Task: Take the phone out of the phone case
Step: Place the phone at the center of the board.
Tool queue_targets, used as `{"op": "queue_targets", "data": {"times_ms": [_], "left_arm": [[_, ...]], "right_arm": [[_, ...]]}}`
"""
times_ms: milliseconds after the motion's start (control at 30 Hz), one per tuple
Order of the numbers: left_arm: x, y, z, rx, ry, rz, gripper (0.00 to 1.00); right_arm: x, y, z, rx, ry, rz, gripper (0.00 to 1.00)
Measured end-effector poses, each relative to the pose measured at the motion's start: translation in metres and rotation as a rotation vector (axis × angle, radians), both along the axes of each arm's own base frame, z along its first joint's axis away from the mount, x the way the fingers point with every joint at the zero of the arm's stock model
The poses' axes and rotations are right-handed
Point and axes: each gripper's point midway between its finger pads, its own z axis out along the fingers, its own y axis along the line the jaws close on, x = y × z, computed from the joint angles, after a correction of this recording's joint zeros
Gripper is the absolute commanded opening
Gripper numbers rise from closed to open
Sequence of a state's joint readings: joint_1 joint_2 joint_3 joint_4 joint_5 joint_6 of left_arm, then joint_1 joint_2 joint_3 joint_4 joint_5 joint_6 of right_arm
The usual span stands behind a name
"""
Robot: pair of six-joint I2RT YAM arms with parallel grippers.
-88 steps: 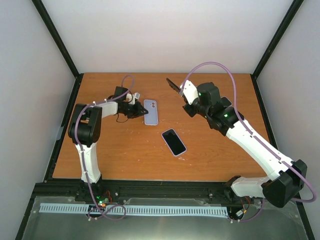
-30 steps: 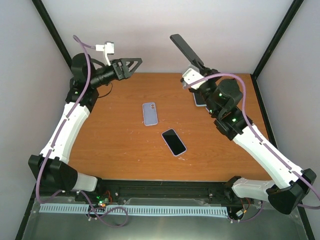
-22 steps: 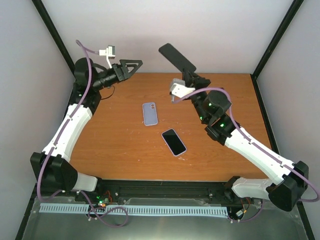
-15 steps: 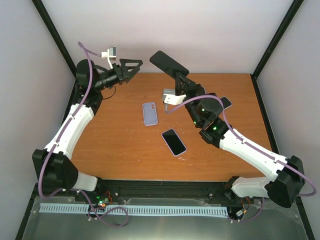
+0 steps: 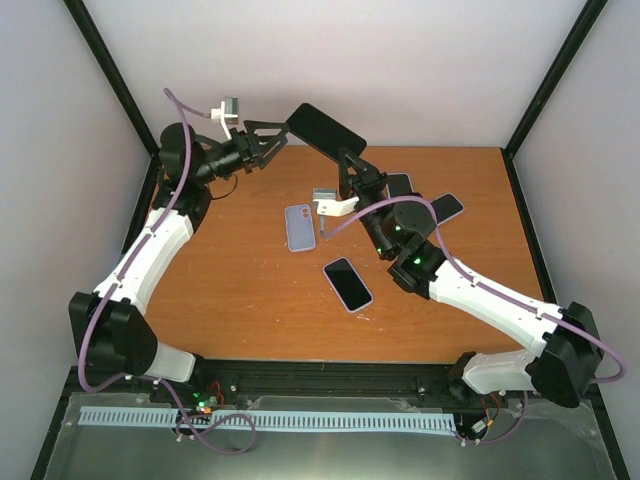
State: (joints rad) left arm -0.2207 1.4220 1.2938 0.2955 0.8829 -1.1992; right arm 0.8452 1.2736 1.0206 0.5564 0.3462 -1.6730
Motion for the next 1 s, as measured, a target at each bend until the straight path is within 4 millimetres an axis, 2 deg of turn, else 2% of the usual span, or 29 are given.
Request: {"op": "queue_targets", "data": {"times_ms": [233, 467, 633, 733, 867, 1000], "left_arm": [[0.000, -0.005, -0.004, -0.019, 0.027, -0.016, 0.54], [0.000, -0.011, -0.008, -0.039, 0.050, -0.037, 0.28], [0.001, -0.011, -0.014, -0.052, 0.077, -0.041, 0.12], [0.001, -0.012, -0.020, -0.069, 0.124, -0.047, 0.01], [0.001, -0.011, -0.029, -0.077, 0.158, -0.050, 0.01], [0.003, -0.009, -0.035, -0.070, 0.168, -0.047, 0.01]], "right_arm": [[0.000, 0.010, -0.016, -0.058, -0.009, 0.001, 0.03], [-0.002, 0.023, -0.022, -0.081, -0.026, 0.013, 0.03], [-0.002, 0.023, -0.027, -0.094, -0.041, 0.009, 0.05], [-0.002, 0.023, -0.035, -0.115, -0.041, 0.003, 0.14], [-0.002, 0.023, -0.046, -0.130, -0.027, 0.004, 0.33], [-0.005, 0.020, -0.046, -0.118, -0.024, 0.010, 0.53]]}}
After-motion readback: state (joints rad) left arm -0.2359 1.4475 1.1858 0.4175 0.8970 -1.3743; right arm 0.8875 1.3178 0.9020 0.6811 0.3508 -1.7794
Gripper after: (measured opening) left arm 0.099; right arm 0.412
